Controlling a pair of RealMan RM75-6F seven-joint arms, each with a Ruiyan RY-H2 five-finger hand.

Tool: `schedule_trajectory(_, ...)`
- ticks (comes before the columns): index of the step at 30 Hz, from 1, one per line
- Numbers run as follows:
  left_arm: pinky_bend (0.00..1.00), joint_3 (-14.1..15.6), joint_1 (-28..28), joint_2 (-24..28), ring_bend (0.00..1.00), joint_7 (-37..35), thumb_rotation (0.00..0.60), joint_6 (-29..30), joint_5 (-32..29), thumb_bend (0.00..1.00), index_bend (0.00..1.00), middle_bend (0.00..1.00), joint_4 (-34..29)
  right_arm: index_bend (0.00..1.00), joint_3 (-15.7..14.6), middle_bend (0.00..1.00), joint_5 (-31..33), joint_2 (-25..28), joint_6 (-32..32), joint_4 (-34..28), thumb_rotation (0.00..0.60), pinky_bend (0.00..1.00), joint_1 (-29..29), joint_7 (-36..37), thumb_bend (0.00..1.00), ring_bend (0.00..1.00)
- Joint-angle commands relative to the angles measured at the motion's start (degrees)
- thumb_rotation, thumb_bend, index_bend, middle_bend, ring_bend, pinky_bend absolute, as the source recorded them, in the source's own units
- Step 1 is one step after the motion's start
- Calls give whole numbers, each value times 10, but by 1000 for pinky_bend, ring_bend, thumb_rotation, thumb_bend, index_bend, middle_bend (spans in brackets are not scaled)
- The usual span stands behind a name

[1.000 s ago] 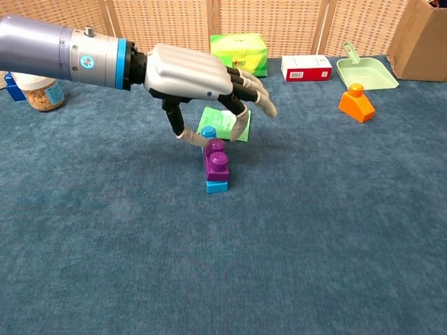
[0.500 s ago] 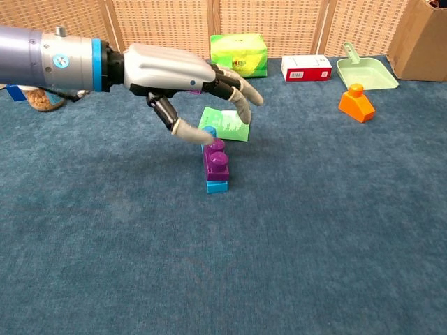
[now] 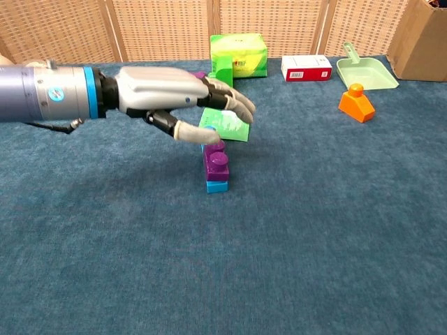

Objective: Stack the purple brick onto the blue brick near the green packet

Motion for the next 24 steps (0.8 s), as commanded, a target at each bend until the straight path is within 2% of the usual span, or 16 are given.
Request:
schedule_trajectory(1,0,-4,5,-15,0,0,0,-5,1,249,118,3,9,431,-1,202,0,0,1,4,600,26,-2,7,66,0)
schedule_trajectory(8,0,-7,13,-44,0,6,0,-13,7,247,110,0,33,431,-2,202,-2,1,-1,11,600,27,-5,19,65,0)
schedule_trajectory(24,0,-8,34,-125,0,-13,0,17,30,243,103,0,140,432,-3,202,-4,12,8,10,600,26,-16,35,68,0)
